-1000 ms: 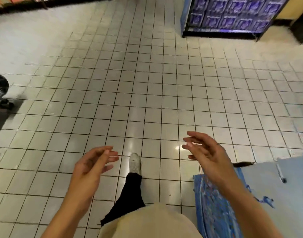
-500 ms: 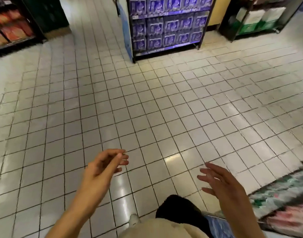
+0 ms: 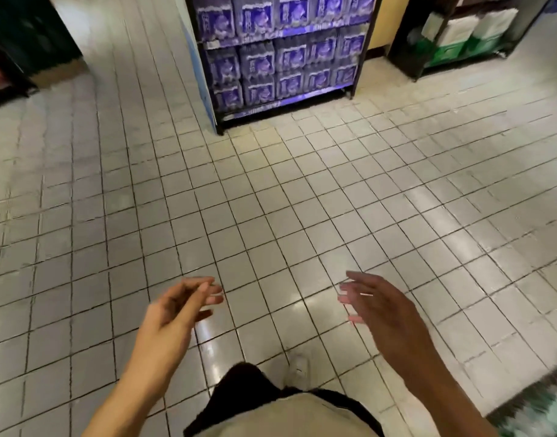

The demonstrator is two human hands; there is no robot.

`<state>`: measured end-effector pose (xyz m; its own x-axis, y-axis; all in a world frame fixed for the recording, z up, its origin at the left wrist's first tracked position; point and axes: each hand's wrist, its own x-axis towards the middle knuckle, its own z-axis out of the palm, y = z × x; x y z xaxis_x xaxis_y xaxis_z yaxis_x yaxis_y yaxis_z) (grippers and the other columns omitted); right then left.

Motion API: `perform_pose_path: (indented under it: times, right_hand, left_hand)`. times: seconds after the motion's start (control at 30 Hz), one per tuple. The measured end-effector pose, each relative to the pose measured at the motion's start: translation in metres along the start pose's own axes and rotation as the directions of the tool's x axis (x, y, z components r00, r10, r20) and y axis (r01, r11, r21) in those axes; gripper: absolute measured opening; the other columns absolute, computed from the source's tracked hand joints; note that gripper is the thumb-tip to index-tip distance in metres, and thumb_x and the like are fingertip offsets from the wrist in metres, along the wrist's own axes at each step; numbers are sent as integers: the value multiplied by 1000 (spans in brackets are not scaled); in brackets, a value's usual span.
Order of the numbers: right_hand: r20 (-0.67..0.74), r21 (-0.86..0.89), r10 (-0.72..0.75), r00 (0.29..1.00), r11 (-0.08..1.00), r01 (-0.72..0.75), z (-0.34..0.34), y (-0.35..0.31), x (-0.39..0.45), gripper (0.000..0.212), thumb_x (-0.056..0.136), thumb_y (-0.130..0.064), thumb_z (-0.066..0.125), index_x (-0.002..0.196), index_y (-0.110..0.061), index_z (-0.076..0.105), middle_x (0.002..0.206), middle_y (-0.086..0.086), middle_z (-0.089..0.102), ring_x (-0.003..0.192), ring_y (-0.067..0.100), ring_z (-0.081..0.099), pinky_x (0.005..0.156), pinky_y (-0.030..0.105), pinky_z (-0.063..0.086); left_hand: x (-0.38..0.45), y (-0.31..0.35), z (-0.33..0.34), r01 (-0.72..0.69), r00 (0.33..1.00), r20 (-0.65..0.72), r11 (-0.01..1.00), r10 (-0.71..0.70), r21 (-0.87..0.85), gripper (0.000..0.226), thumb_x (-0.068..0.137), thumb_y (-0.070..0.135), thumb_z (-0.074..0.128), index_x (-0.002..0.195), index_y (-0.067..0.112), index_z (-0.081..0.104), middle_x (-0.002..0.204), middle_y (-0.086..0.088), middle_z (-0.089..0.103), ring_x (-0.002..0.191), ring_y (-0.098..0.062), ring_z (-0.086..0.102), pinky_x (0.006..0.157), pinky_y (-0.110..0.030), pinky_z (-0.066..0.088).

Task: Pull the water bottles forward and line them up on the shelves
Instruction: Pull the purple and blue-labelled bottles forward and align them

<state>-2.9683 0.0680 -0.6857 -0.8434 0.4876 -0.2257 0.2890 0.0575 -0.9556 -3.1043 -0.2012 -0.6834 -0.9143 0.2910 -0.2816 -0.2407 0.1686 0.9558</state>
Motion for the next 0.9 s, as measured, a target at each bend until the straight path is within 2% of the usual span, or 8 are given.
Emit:
perform_pose_path:
  times: [0.13,0.23,0.3,0.4,0.5,0.6,0.73,0.9]
  right_hand:
    - [127,-66,-64,990,995,73,4,-46,109,27,89,-42,64,116,-38,65,110,-11,72,106,7,69,90,41,58]
    - [180,-58,-96,979,992,108,14,-66,185,31,88,-41,64,118,-35,64,112,-9,71,107,10,68,89,38,58]
    - [192,-61,-103,976,991,116,22,-72,236,31,87,-43,64,118,-37,64,114,-9,71,108,10,68,88,34,57]
    - [145,-49,-87,986,994,95,34,-85,317,32,82,-46,66,114,-40,66,112,-9,71,107,11,68,84,31,58]
    - [90,-38,-64,994,997,67,37,-104,386,27,89,-36,65,115,-37,66,110,-8,72,104,10,70,82,33,59]
    - [26,-27,-61,998,998,62,33,-126,443,31,86,-41,62,116,-36,66,112,-8,72,104,12,70,81,36,58]
    - [-62,21,-41,997,999,42,21,-147,516,26,88,-35,63,114,-33,67,111,-5,73,103,14,71,83,41,57]
    - [-116,74,-35,993,996,43,6,-157,619,25,87,-37,64,111,-34,69,115,-3,71,104,16,71,84,42,58]
  left_hand:
    - [76,28,8,3,997,-77,998,-7,-56,28,86,41,59,103,24,73,101,-8,75,101,-22,71,93,-43,50]
    - [143,42,13,7,994,-111,997,-16,-79,33,87,38,58,108,14,70,101,-10,75,101,-22,70,94,-43,50]
    - [192,49,16,1,992,-124,997,-11,-83,30,90,35,58,108,15,70,102,-9,75,101,-22,70,94,-42,50]
    - [275,68,17,-18,992,-125,997,9,-70,27,91,37,58,106,21,71,104,-4,75,100,-19,71,92,-41,51]
    - [358,101,21,-28,997,-78,999,24,-42,22,97,31,55,107,20,71,103,-3,75,99,-17,71,89,-38,52]
    - [435,147,30,-82,997,-7,996,82,-19,30,92,37,56,110,17,69,103,-5,75,101,-18,70,89,-33,55]
    - [528,203,51,-125,989,75,992,124,14,31,93,35,55,112,14,67,105,-4,74,100,-16,70,89,-35,52]
    - [637,237,88,-128,988,90,992,125,21,24,97,26,54,110,11,67,103,-6,74,100,-18,70,87,-35,52]
